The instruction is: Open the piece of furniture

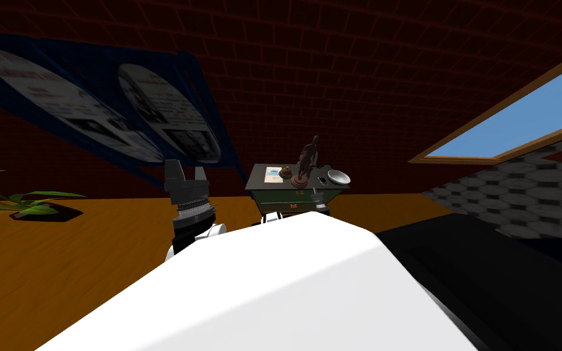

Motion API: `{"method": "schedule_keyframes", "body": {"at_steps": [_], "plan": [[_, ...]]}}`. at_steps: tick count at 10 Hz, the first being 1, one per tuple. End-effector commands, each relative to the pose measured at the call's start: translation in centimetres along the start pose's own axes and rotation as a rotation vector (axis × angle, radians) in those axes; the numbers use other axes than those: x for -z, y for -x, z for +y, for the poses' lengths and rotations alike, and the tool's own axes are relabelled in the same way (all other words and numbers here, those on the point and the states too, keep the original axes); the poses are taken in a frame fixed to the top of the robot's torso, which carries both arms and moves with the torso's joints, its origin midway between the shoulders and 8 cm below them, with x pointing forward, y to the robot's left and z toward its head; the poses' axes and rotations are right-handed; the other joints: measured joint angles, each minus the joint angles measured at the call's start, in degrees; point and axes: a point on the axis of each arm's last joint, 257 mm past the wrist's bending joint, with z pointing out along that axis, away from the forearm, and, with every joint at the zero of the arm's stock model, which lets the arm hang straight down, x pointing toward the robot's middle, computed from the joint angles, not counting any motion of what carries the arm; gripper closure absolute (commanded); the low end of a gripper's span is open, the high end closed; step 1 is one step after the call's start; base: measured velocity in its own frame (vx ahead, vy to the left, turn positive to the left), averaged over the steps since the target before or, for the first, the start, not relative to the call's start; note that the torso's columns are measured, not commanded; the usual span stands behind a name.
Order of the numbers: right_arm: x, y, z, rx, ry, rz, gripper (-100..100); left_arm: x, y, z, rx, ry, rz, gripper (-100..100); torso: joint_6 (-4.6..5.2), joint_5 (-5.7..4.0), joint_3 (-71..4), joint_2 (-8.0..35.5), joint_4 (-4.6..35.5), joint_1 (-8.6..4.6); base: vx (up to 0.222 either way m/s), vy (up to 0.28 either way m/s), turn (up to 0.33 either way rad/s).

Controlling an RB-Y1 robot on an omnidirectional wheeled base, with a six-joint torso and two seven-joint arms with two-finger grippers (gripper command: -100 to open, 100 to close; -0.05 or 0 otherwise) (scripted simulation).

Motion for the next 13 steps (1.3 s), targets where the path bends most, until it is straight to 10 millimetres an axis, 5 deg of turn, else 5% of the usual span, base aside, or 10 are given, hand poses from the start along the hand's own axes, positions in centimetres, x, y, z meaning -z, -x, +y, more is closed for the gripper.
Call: {"method": "schedule_keyframes", "body": {"at_steps": [1,4,6,9,13], "plan": [[1.5,0.5,3.0,-0.01,0.049,0.042,-100,0.0,0.0,0.0,0.0,0.0,0.0,0,-0.09,0.06,0.0,0.0,0.1,0.03,0.001,0.012,-0.055],[2.2,1.0,4.3,-0.008,0.055,0.058,-100,0.0,0.0,0.0,0.0,0.0,0.0,0,-0.03,0.33,-0.1,-0.1,0.2,0.26,-0.005,0.048,-0.013],[3.2,2.6,6.4,-0.019,0.058,0.083,-100,0.0,0.0,0.0,0.0,0.0,0.0,0,0.18,1.16,0.1,0.5,0.9,0.64,0.018,0.066,-0.044],[4.0,4.9,8.7,-0.056,0.057,0.109,-100,0.0,0.0,0.0,0.0,0.0,0.0,0,0.19,1.17,0.2,0.7,1.0,0.52,0.011,0.042,-0.025],[1.2,2.9,7.3,-0.05,0.061,0.101,-100,0.0,0.0,0.0,0.0,0.0,0.0,0,0.19,1.2,0.1,0.6,1.0,0.65,0.01,0.044,-0.013]]}}
